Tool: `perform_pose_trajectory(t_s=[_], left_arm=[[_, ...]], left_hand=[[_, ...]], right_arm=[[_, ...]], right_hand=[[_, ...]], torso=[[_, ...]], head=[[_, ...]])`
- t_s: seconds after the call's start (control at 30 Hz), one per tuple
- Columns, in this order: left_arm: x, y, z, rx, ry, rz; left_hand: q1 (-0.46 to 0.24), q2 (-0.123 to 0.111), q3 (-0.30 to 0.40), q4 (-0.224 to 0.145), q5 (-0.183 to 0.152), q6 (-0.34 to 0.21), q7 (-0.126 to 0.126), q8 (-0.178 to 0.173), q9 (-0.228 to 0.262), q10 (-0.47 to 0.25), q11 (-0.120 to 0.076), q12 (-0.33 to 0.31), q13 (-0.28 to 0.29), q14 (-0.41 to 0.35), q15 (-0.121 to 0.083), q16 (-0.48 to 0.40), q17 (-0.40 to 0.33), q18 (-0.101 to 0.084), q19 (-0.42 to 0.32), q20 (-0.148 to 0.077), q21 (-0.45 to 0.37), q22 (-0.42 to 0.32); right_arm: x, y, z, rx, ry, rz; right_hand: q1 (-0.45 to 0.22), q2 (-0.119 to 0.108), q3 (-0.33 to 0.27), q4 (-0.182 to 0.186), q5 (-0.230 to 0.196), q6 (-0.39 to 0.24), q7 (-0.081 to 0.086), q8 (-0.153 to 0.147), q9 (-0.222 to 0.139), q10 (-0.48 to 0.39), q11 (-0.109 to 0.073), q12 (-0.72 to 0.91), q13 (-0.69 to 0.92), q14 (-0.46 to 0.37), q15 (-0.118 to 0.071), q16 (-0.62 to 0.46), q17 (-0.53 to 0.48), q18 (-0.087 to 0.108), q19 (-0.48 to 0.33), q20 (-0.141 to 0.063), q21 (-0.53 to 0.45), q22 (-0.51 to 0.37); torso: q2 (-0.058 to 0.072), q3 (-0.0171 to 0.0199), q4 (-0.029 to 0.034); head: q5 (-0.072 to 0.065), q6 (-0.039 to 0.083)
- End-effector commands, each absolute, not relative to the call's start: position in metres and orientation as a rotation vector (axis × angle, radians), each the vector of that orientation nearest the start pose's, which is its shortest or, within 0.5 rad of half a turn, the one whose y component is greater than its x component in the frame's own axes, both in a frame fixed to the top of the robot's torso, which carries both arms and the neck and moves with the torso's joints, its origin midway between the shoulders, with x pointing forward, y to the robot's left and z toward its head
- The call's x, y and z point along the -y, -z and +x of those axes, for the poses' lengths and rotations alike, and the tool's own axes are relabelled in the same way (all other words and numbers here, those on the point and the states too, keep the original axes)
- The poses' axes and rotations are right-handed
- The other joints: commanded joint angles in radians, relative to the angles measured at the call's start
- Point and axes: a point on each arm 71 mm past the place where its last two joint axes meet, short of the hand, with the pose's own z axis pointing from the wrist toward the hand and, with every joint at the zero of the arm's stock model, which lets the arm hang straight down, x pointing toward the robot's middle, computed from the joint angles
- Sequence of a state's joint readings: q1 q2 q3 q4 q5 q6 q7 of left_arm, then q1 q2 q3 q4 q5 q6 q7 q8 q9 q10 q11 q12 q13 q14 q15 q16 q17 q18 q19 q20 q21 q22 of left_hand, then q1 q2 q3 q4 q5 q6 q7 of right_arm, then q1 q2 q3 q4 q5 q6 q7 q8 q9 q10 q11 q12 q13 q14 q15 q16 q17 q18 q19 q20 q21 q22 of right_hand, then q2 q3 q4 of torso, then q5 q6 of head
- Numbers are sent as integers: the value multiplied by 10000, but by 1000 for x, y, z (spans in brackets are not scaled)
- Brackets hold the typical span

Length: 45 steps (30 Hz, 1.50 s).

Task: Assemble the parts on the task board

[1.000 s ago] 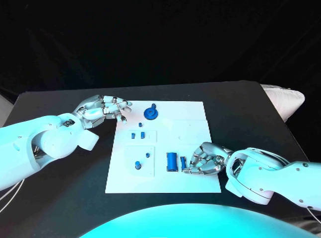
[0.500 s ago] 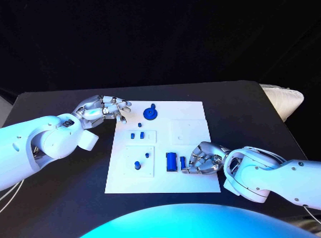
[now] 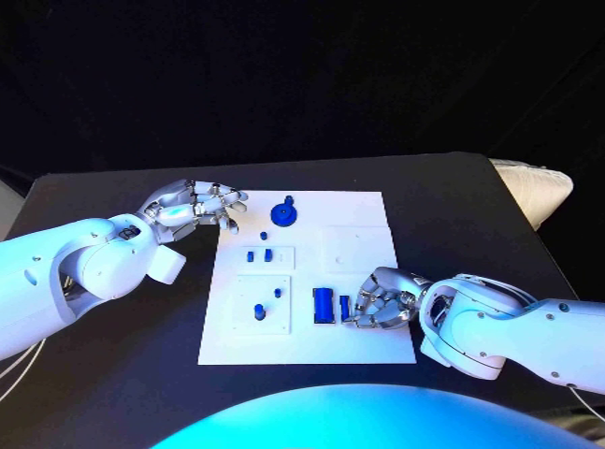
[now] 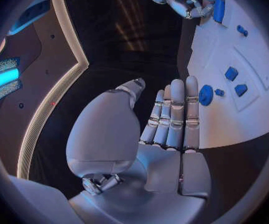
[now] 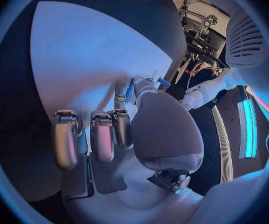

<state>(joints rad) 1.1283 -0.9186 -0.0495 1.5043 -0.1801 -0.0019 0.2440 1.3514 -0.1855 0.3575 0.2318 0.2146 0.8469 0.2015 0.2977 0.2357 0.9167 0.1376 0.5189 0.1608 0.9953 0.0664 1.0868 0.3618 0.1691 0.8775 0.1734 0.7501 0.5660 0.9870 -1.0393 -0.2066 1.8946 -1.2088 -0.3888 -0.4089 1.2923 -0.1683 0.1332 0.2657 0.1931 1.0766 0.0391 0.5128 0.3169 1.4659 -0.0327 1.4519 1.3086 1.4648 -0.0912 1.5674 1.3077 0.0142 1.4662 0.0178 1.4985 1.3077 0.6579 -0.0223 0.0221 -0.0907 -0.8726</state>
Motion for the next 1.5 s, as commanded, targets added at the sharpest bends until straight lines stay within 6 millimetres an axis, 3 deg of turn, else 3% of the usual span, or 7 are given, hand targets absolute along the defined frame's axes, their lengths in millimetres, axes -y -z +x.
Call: perform_pose_trajectory(t_s=[0.03, 0.33, 0.63, 1.0, 1.2, 1.27, 1.5], left_arm=[[-231, 224, 464, -18068, 15916, -9918], [-231, 224, 464, -18074, 15895, -9918], [-233, 223, 466, -17711, 16019, -10002], [-239, 223, 473, -16723, 15900, -10344], [-245, 223, 484, -15684, 15424, -10602], [-247, 224, 488, -15320, 15231, -10685], [-259, 225, 505, -13788, 14329, -10972]], left_hand=[[-2, 70, -7, 70, 16, -68, 8, 57, -14, -74, -8, 38, 9, 2, 51, -51, 9, 136, 74, 22, -45, -16], [15, 82, -1, 72, 19, -68, 6, 60, -14, -75, -9, 41, 10, 2, 49, -51, 9, 136, 77, 21, -48, -18], [34, 83, 2, 70, 20, -69, 5, 62, -15, -77, -11, 43, 10, 1, 48, -53, 9, 136, 79, 20, -52, -20], [147, 63, 12, 31, 18, -57, -9, 82, -11, -56, -23, 67, 17, -5, 38, -58, 10, 137, 89, 13, -66, -28], [369, 49, 72, -36, 21, 1, -57, 140, 0, 24, -59, 102, 20, -118, 18, -127, -8, 128, 38, 5, -130, -54], [488, 36, 136, -50, 17, 27, -78, 174, 2, 59, -68, 82, -4, -389, 33, -334, -84, 112, -119, 20, -266, -111], [1010, -239, 1337, -54, -13, -14, -47, 232, 5, 440, 171, -1561, -973, -1797, 584, -4653, -1680, 31, -1651, 747, -3077, -1810]], right_arm=[[210, 305, 329, -22227, -5840, 2838], [210, 302, 328, -21922, -6591, 3443], [217, 278, 340, -20247, -8733, 4419], [246, 246, 391, -18563, -10602, 6371], [268, 238, 435, -16936, -10901, 7799], [273, 237, 448, -16546, -10889, 7989], [290, 236, 491, -15171, -10991, 8908]], right_hand=[[19, -33, 37, 53, -42, -43, 19, -48, -112, 686, 18, -55, 2152, 1038, 13, -11, 2536, 6, 837, 18, -27, 2433], [-106, -207, -39, 214, -126, -98, 74, -104, -155, 597, 63, -341, 2047, 1016, 44, -57, 2442, 43, 783, 35, -218, 2383], [127, -459, -604, 215, 641, -1118, 557, -602, -332, 54, 490, -1475, 1613, 885, 401, -326, 1944, 334, 306, 334, -1822, 1952], [515, -174, -812, 146, 533, -1362, 664, -656, -323, -158, 591, -1679, 1518, 806, 498, -465, 1713, 451, 98, 444, -2507, 1766], [1389, 120, -366, 100, 124, -1714, 868, -737, -331, -2247, 788, -5402, -322, -333, 697, -2236, -771, 1195, -1576, 653, -7290, 253], [1777, 184, -4, 124, -94, -1794, 874, -822, -376, -3726, 833, -8358, -2091, -1176, 761, -3507, -2174, 1659, -2916, 729, -10763, -1032], [2077, -509, 2206, 133, -572, -1956, 1504, -1728, -707, -3749, 1514, -12843, -8123, -4924, 1730, -10361, -7196, 1646, -5264, 1674, -14092, -3999]], torso=[[6, 6, -5], [2, 5, 3], [-27, 4, -9], [-154, -97, -20], [-289, -174, -13], [-315, -179, -15], [-480, -172, -16]], head=[[8, 0], [17, 0], [21, 0], [23, 0], [111, 103], [162, 283], [277, 758]])
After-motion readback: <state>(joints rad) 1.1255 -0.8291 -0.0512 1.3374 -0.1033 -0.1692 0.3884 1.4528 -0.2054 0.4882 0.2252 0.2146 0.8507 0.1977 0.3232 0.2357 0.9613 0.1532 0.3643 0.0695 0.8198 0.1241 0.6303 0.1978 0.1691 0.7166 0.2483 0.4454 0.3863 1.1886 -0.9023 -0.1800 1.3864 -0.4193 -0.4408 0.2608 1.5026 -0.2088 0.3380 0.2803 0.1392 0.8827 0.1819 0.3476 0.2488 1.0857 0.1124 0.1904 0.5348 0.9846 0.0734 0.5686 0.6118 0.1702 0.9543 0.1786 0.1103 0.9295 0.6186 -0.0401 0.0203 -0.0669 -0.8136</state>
